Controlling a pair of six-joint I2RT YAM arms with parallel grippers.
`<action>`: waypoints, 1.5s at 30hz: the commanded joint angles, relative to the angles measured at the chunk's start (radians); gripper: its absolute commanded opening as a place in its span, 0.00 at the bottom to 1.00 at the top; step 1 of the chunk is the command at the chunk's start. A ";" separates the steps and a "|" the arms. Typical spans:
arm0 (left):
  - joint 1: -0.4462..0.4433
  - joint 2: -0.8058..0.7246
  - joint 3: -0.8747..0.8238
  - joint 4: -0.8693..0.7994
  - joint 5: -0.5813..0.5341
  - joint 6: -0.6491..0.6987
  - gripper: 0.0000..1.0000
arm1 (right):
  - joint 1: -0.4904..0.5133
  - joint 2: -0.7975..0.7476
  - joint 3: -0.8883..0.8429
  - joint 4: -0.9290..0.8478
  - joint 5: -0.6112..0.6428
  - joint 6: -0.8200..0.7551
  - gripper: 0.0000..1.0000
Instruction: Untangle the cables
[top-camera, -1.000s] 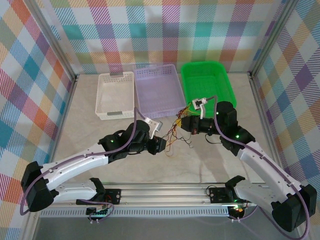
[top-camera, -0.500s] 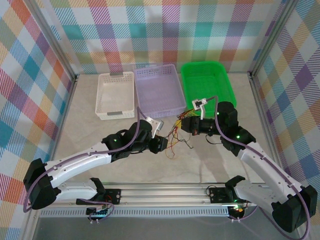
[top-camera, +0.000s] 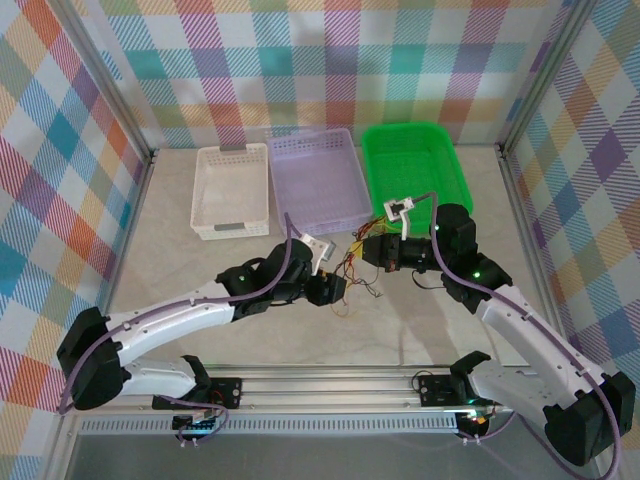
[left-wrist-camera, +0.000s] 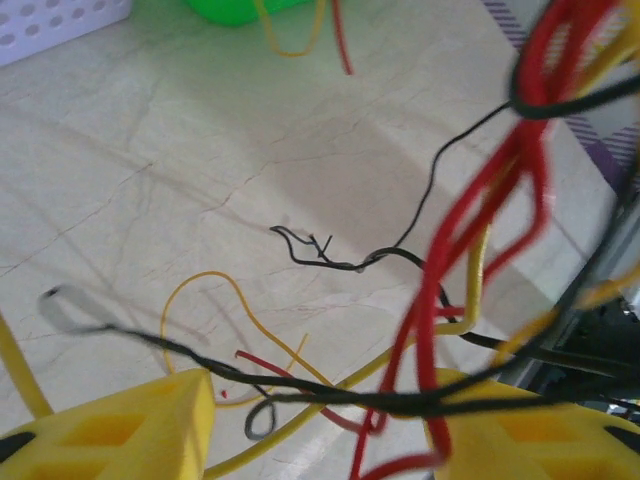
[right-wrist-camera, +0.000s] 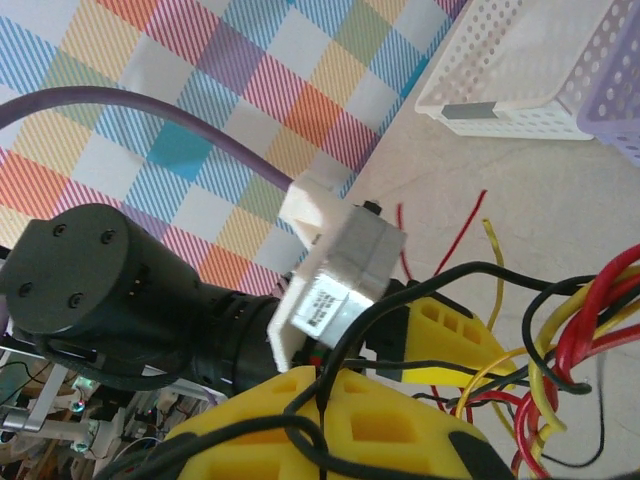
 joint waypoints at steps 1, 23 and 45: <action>-0.009 0.018 0.046 0.005 -0.052 0.014 0.49 | -0.003 -0.018 -0.004 0.057 -0.037 0.010 0.00; 0.177 -0.235 0.138 -0.571 -0.227 -0.042 0.00 | -0.380 -0.154 -0.071 -0.189 0.116 0.106 0.00; 0.603 -0.337 0.135 -0.794 -0.058 0.026 0.00 | -0.835 -0.199 0.015 -0.477 0.118 0.056 0.00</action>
